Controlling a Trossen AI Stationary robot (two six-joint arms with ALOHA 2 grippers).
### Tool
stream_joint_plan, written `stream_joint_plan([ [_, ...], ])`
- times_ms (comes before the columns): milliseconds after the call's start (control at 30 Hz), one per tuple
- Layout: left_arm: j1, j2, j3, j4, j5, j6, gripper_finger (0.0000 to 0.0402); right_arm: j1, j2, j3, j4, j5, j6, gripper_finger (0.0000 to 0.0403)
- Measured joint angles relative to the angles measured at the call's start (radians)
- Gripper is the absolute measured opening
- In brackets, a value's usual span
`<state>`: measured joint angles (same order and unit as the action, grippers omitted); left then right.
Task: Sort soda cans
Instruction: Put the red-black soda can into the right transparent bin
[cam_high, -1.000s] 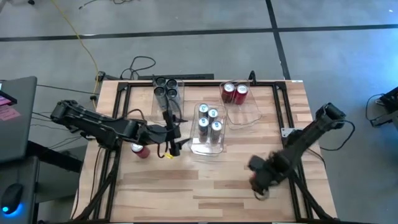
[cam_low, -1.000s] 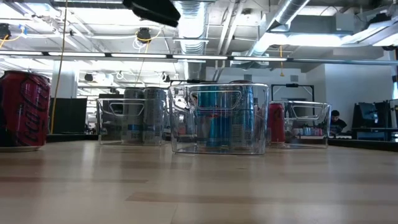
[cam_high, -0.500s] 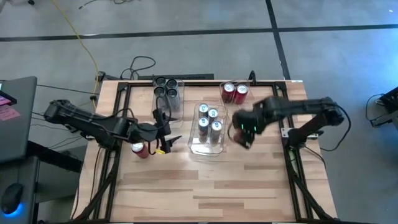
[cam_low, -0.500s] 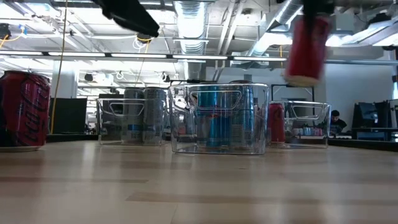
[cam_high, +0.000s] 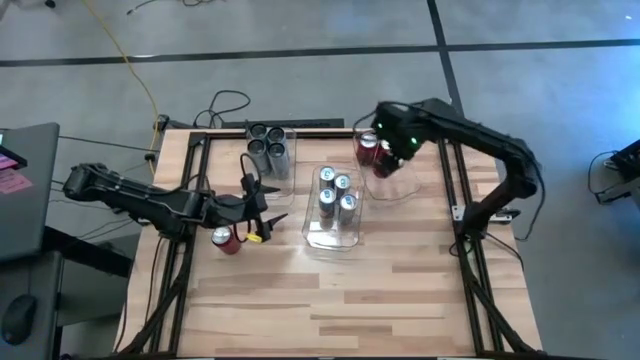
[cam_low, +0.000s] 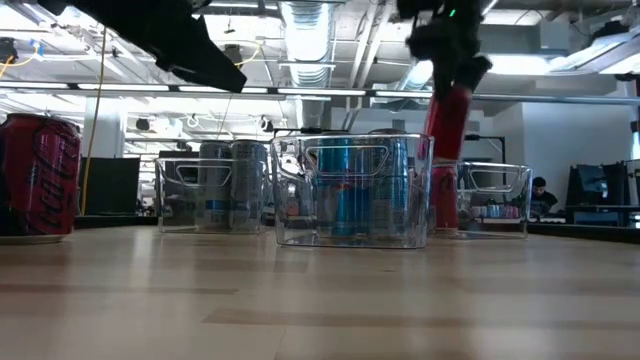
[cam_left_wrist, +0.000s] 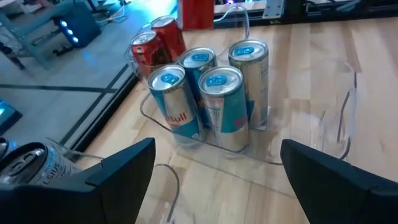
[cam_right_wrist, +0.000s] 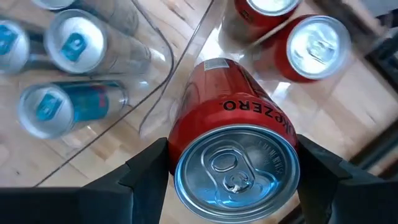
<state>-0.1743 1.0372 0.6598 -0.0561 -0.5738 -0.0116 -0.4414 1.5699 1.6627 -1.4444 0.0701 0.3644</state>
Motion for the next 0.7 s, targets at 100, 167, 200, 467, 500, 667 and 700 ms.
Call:
stream_joint_plan([
  [100,0.002,-0.011,0.0,-0.001,0.006,0.009,0.034,-0.043,0.074,0.0,0.017,-0.033,-0.042,0.0271],
  [167,0.002,-0.014,0.0,-0.003,0.008,0.014,0.034,-0.06,0.133,0.0,0.02,-0.044,-0.075,0.0271],
  [200,0.002,-0.014,0.0,-0.004,0.008,0.014,0.034,-0.066,0.162,0.0,0.022,-0.045,-0.084,0.0271],
  [467,0.002,-0.013,0.0,-0.025,0.009,0.031,0.034,-0.086,0.313,0.0,0.109,-0.062,-0.158,0.0271],
  [500,0.002,-0.013,0.0,-0.025,0.009,0.034,0.034,-0.091,0.325,0.0,0.113,-0.071,-0.159,0.0271],
  [667,0.002,-0.013,0.0,-0.03,0.009,0.036,0.034,-0.119,0.363,0.002,0.129,-0.082,-0.164,0.0271],
  [700,0.002,-0.013,0.0,-0.03,0.008,0.036,0.034,-0.122,0.364,0.002,0.127,-0.084,-0.164,0.0272],
])
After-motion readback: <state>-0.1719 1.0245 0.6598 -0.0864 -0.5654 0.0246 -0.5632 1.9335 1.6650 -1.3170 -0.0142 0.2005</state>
